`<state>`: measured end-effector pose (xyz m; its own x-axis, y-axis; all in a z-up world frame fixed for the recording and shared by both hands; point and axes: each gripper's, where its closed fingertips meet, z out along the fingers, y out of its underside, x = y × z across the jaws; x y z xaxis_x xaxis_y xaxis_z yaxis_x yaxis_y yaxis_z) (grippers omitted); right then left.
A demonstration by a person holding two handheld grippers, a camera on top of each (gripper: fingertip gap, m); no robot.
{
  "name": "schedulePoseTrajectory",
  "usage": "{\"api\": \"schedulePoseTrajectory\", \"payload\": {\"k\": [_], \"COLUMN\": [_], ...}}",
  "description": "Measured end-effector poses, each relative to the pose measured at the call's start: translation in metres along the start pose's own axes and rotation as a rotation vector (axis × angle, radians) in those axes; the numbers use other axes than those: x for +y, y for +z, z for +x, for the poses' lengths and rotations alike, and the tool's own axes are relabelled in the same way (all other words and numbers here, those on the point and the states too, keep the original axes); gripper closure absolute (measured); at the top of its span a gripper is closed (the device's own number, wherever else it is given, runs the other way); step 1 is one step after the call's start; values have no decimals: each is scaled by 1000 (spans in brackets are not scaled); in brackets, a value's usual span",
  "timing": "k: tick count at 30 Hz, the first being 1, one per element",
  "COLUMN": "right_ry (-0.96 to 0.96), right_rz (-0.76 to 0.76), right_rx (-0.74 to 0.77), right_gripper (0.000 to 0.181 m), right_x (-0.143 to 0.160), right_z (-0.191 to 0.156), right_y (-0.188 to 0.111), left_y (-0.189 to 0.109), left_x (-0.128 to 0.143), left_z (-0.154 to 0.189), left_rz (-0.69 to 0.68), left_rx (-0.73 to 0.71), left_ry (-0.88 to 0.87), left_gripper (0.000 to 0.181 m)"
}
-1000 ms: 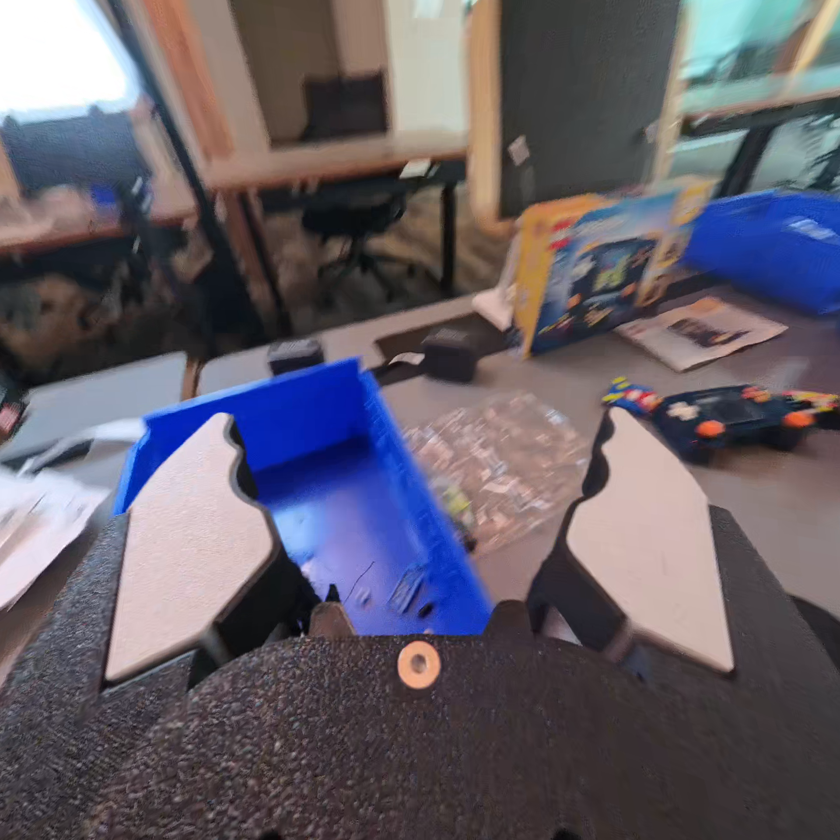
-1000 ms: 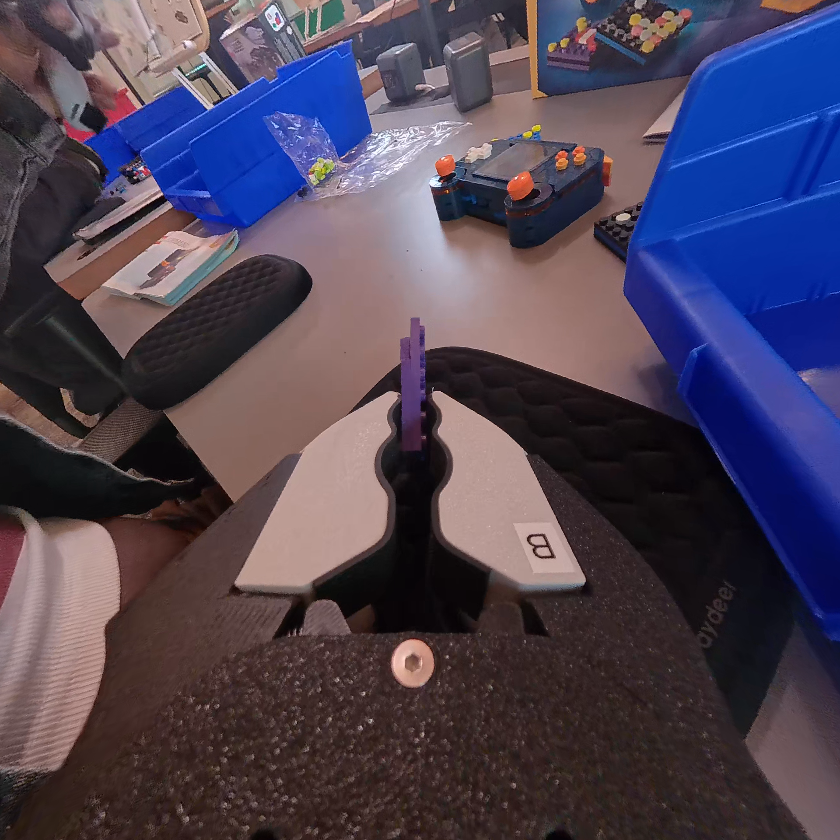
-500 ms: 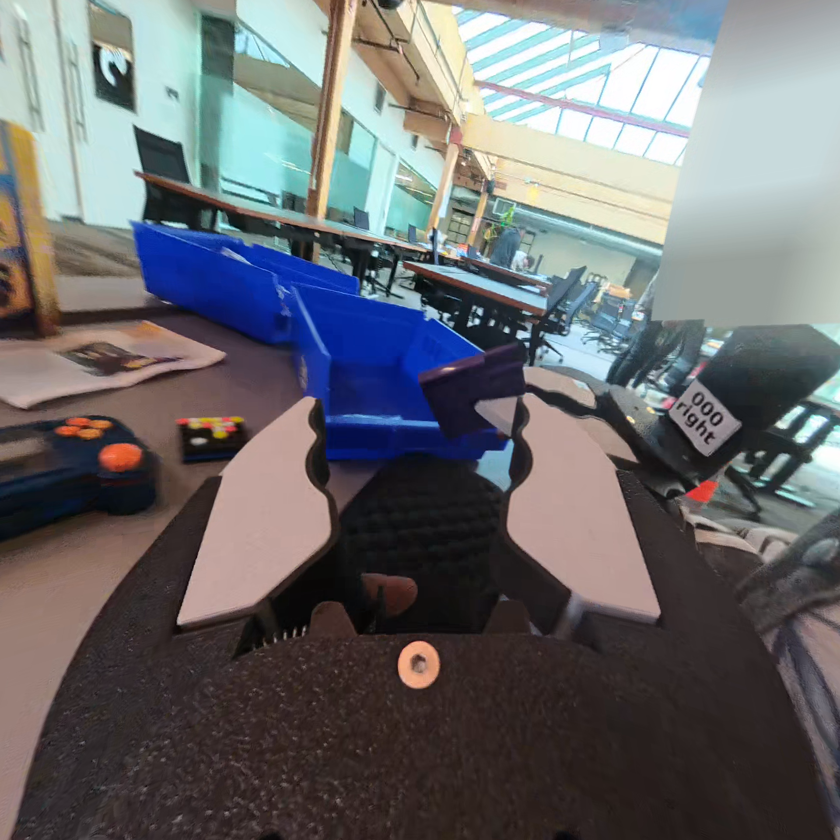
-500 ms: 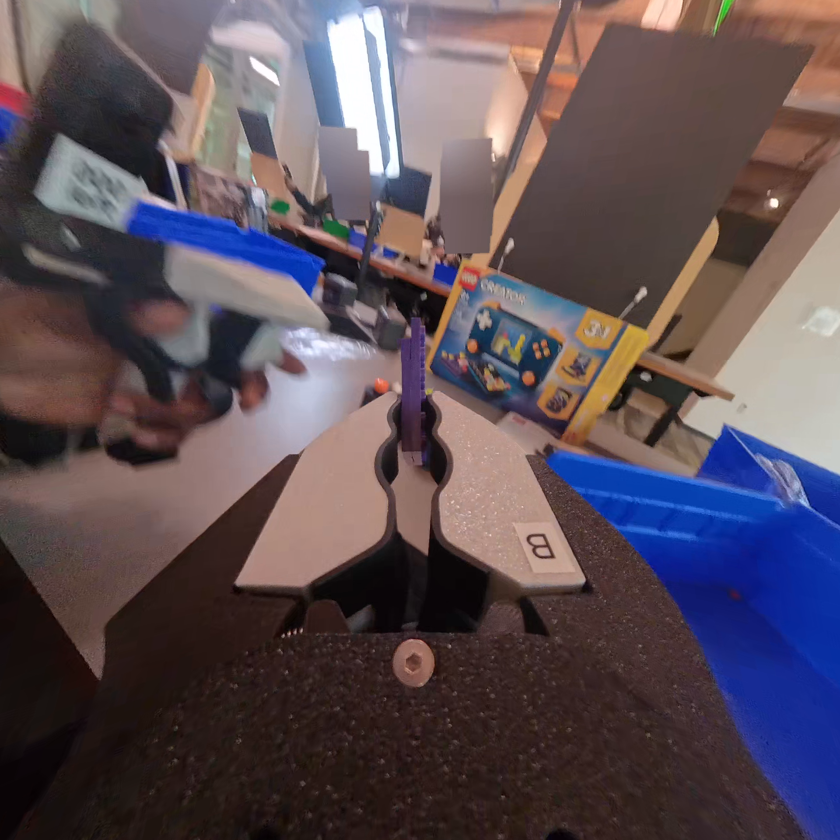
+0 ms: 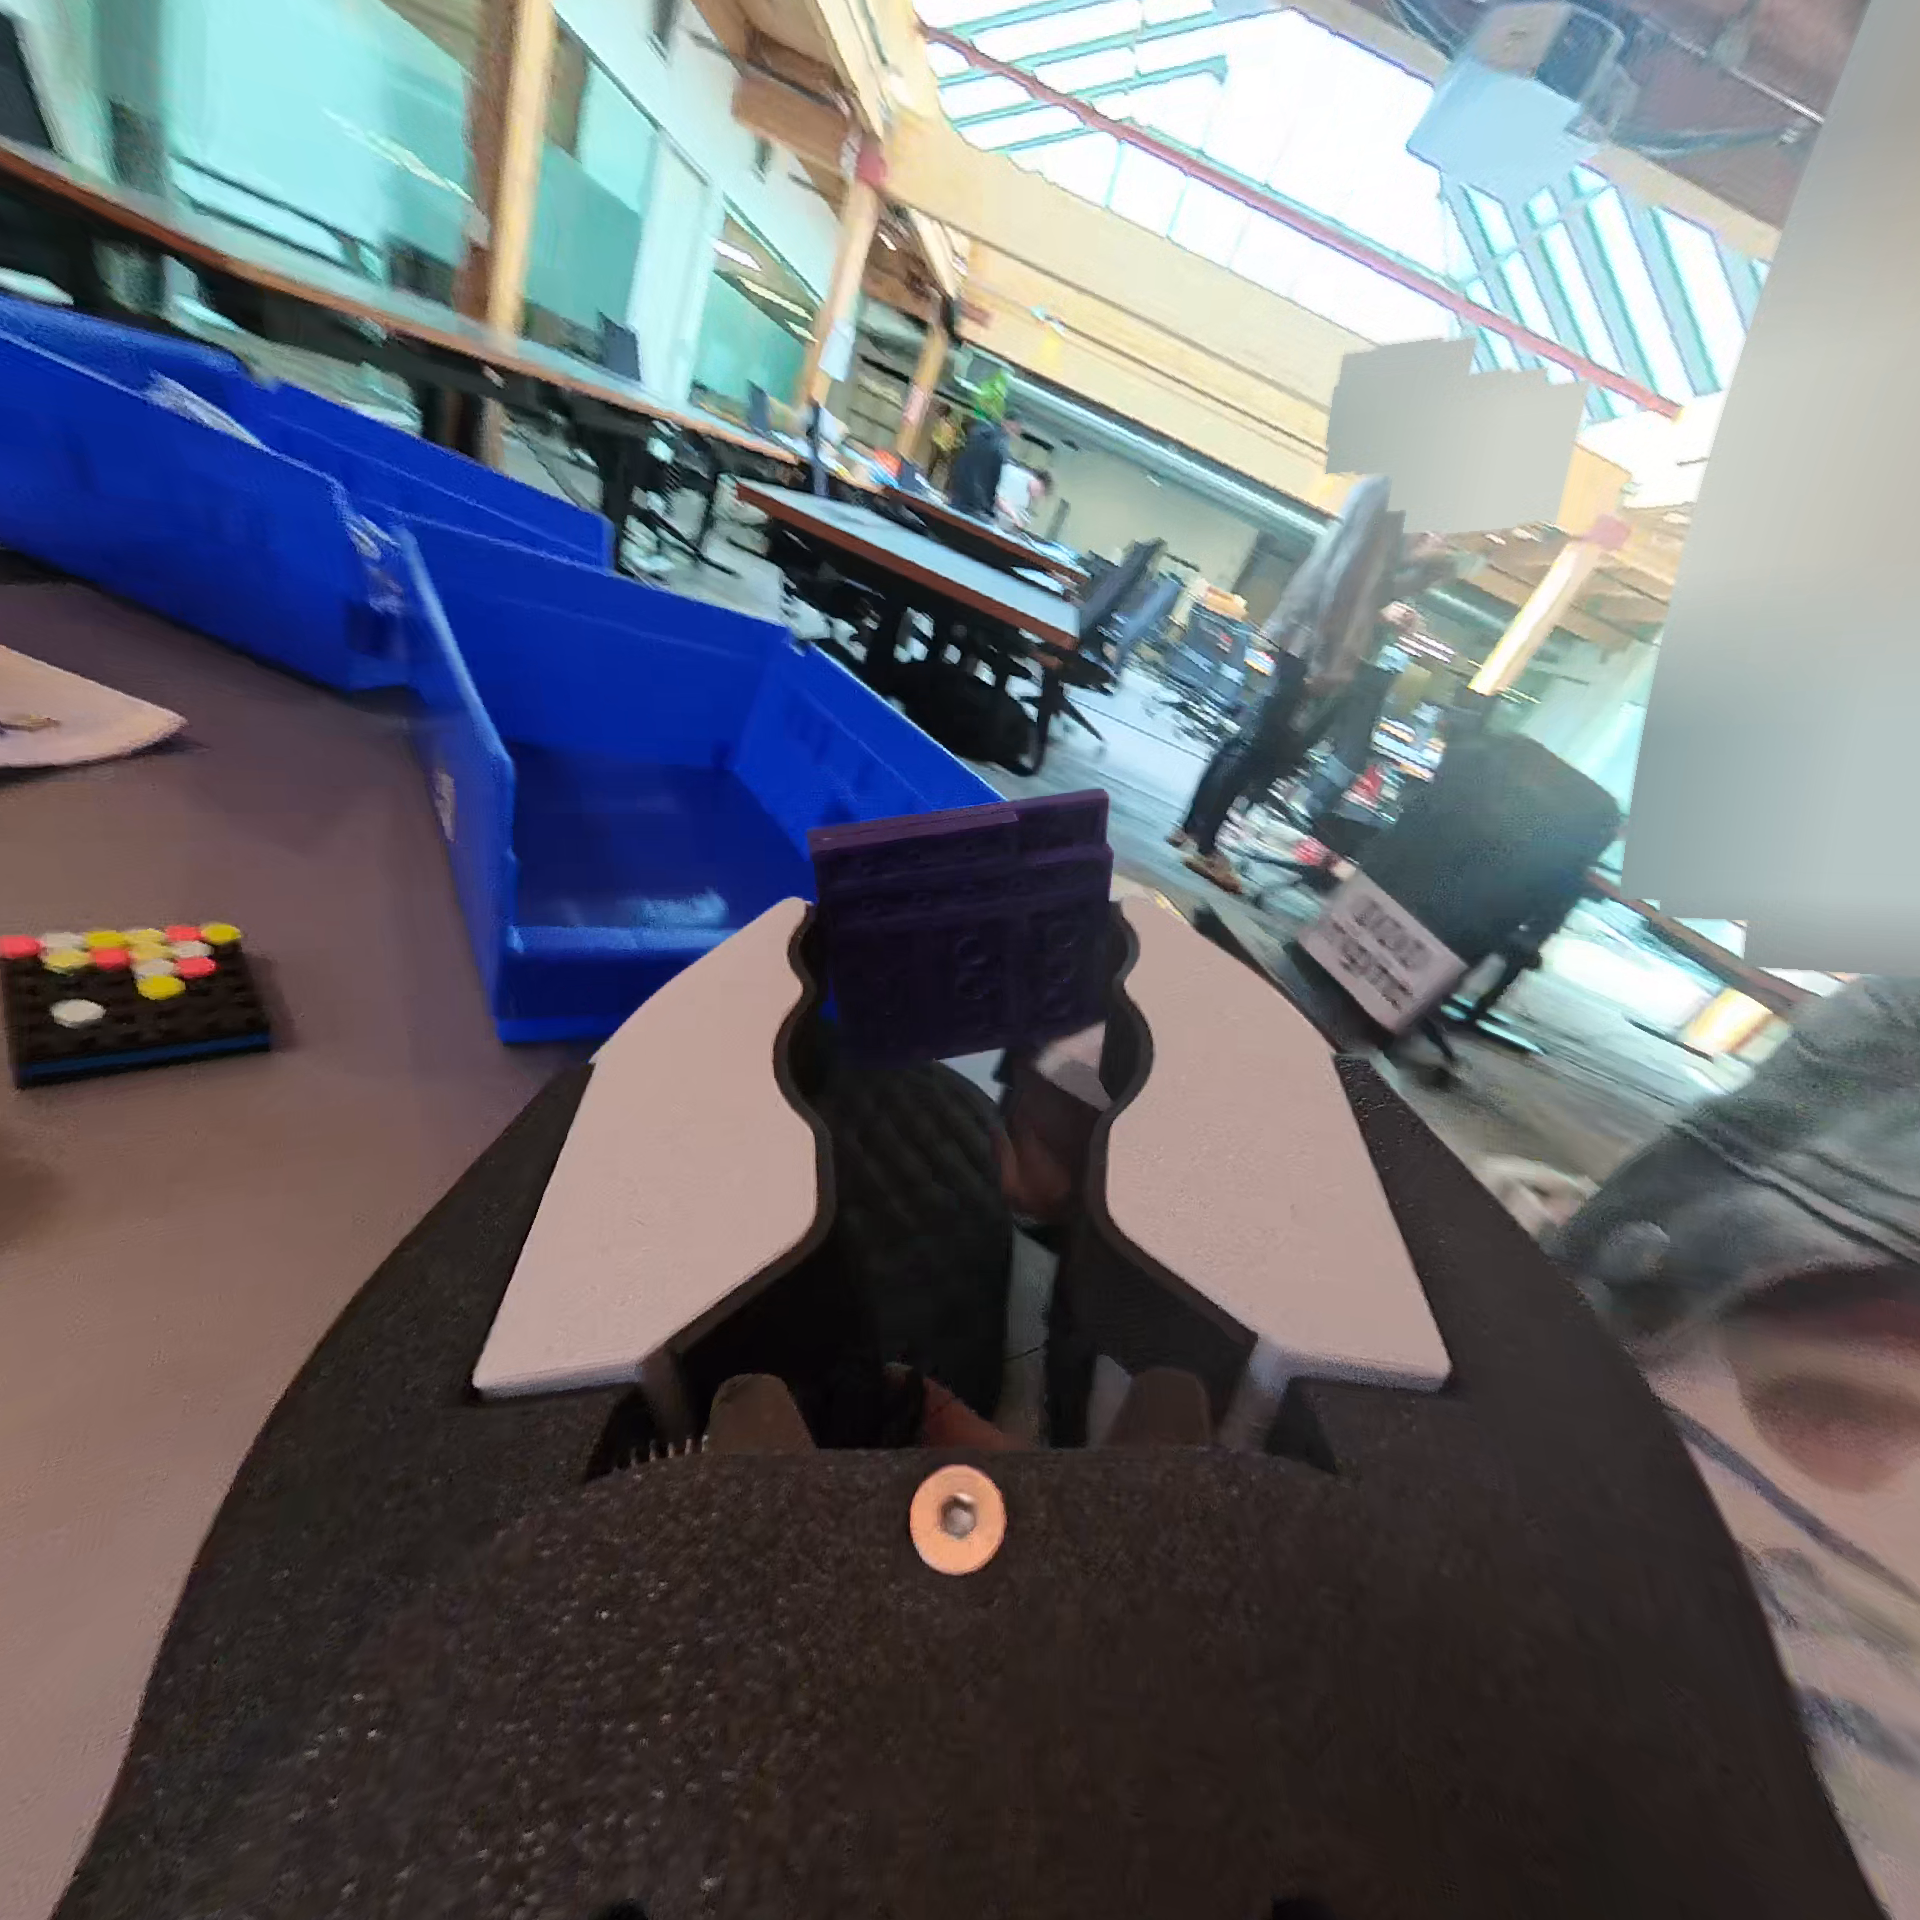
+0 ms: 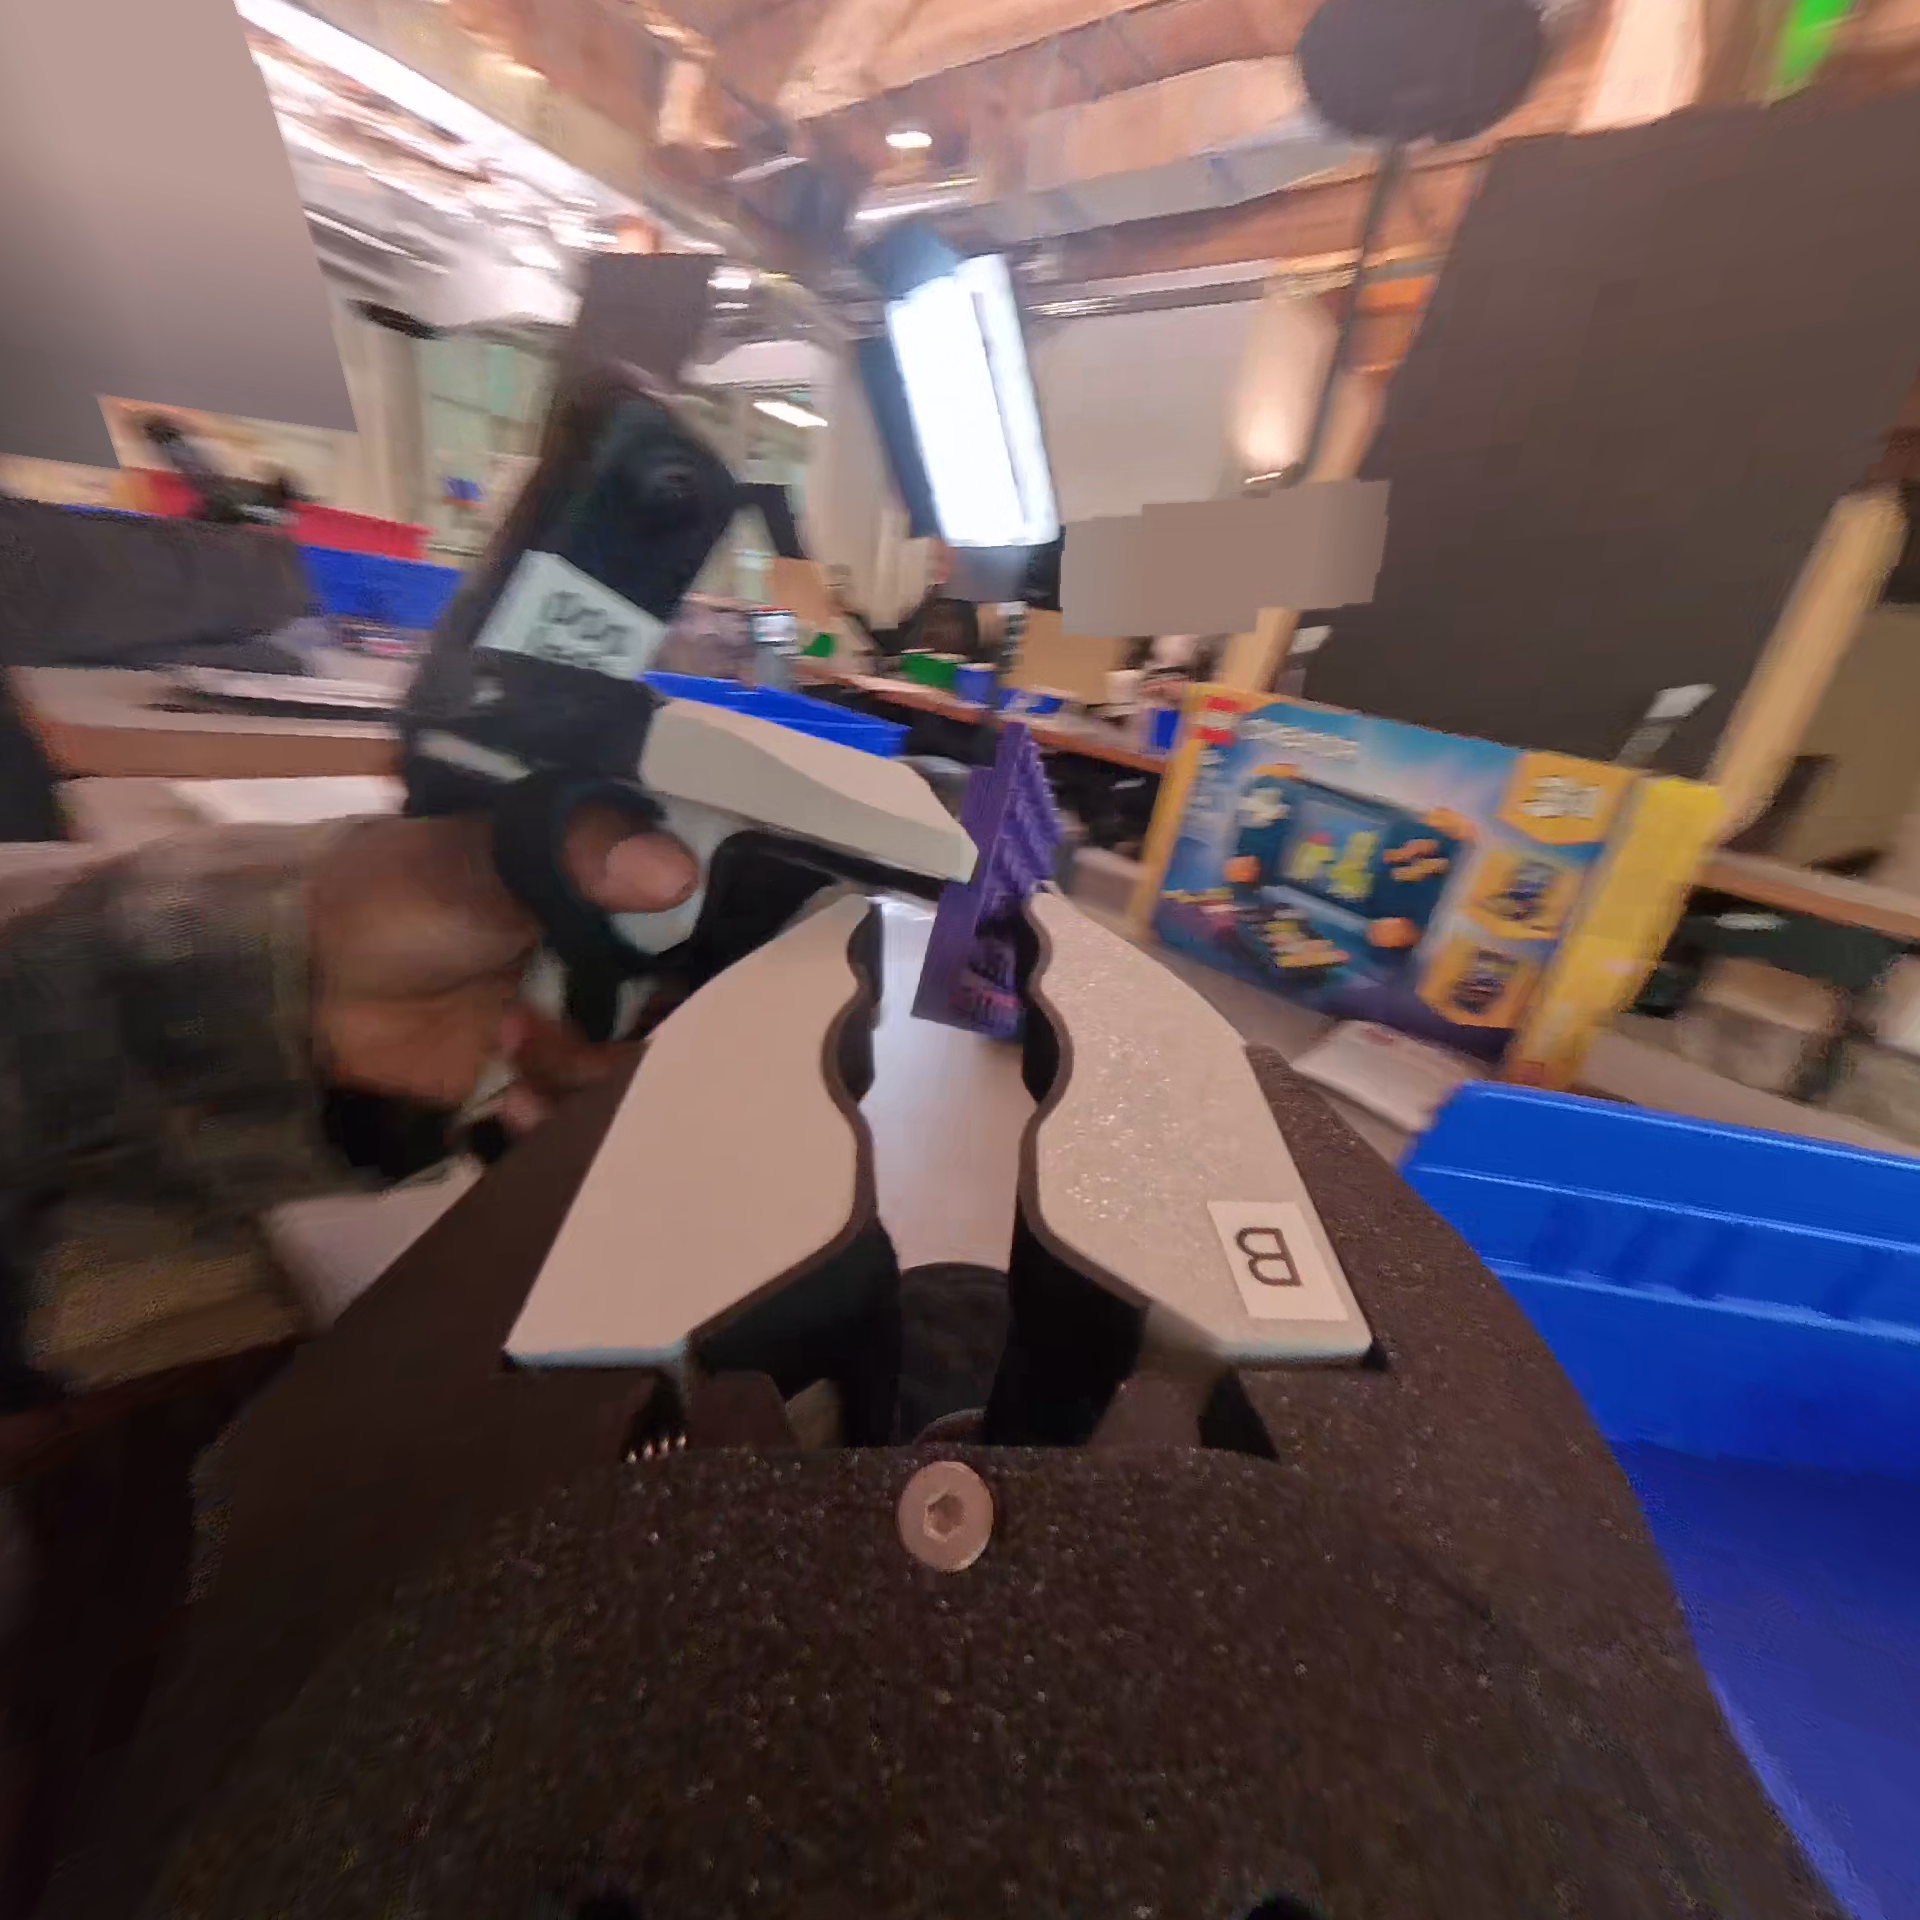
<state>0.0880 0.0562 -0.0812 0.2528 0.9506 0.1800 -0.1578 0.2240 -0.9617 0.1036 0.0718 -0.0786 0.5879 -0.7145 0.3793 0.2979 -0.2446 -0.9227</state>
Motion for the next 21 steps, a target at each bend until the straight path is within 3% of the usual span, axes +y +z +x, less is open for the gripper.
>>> {"api": "schedulePoseTrajectory", "payload": {"k": [2,4,7,10,13,15,17,21], "right_ry": [158,313,354,350,370,477,569,600], "right_rz": [20,61,8,-45,-112,-181,-148,-118], "right_rx": [-226,-312,-422,-496,-479,-557,-648,-661], "right_gripper": [147,119,104,106,107,102,105,119], "right_x": [-4,-12,-8,-6,4,11,4,2], "right_z": [-14,-8,-12,-29,-37,-50,-60,-60], "right_y": [-11,-22,-27,-20,-10,-8,-9,-3], "left_y": [-9,-19,-28,-28,-29,-31,-33,-33], "left_x": [9,18,19,24,13,10,13,20], "left_z": [5,11,22,23,27,29,33,38], "left_rz": [-83,-146,-162,-199,-116,-88,-98,-110], "left_rx": [108,208,305,301,321,331,365,400], "left_ry": [-52,-102,-96,-18,47,76,84,110], "left_gripper": [131,131,131,131,131,131,131,130]}}
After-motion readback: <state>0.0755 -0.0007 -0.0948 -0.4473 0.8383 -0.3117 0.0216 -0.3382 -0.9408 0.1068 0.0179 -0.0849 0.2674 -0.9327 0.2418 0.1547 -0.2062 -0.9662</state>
